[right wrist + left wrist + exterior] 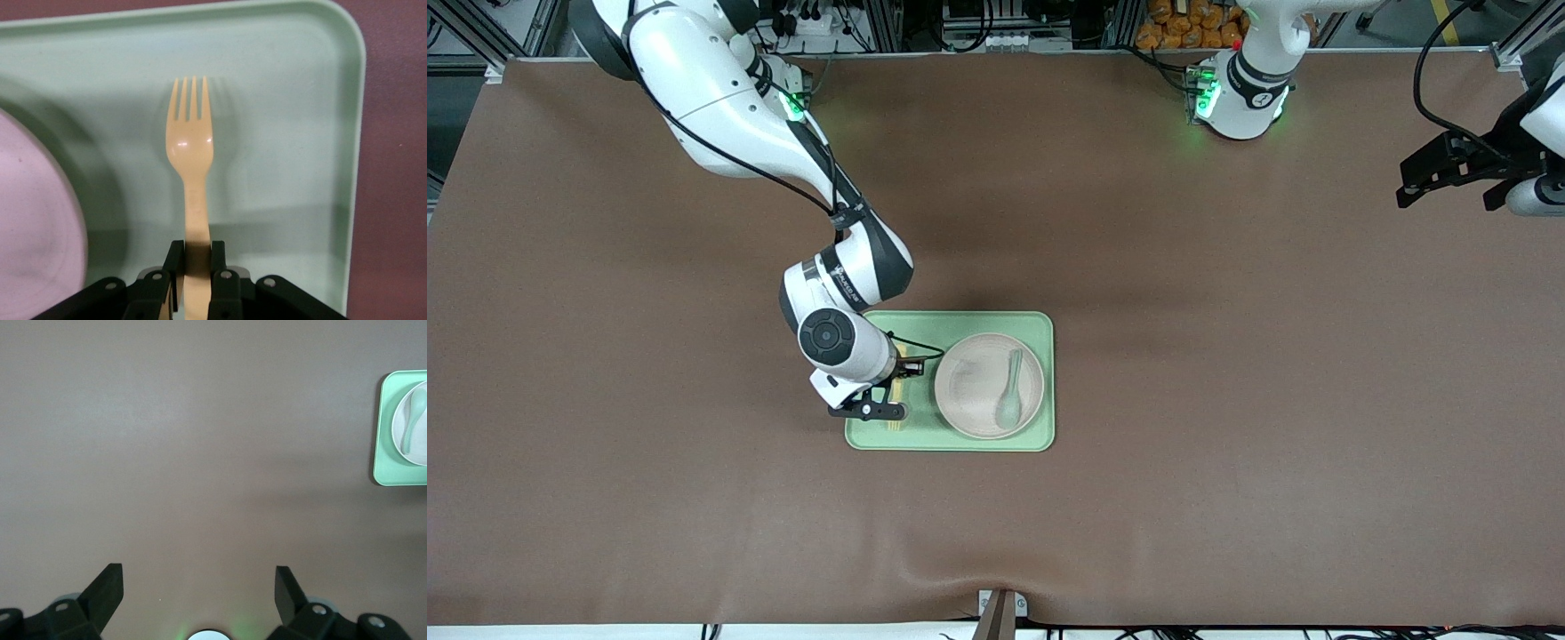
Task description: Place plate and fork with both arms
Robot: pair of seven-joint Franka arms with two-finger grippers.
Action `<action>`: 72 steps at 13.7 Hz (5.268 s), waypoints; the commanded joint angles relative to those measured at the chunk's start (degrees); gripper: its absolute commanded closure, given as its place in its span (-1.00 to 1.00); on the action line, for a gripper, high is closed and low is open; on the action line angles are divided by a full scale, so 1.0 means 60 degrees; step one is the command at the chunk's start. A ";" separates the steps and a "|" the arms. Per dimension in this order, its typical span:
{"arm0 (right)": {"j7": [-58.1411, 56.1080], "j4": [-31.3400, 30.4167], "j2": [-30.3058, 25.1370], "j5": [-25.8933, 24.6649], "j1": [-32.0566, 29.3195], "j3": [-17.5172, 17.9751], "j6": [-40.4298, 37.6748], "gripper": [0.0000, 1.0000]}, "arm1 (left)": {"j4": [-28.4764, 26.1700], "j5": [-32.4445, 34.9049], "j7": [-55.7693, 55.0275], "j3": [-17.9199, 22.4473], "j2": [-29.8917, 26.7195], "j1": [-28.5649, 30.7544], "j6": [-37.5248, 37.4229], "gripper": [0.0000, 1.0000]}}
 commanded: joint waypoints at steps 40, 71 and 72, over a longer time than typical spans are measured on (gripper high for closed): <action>-0.2457 -0.0745 -0.6951 -0.0323 -0.4056 0.0605 -0.5596 -1.00 | 0.0103 0.0170 -0.0041 0.0032 -0.0012 0.0042 -0.0090 -1.00; -0.4448 0.0484 -0.6836 -0.0910 -0.4041 -0.0435 -0.6387 -1.00 | 0.0073 0.0520 -0.0085 -0.0027 -0.0026 0.0028 -0.0163 -1.00; -0.4551 0.0470 -0.6836 -0.0924 -0.4041 -0.0435 -0.6431 -1.00 | 0.0088 0.0536 0.0002 0.0002 -0.0041 0.0042 -0.0410 -1.00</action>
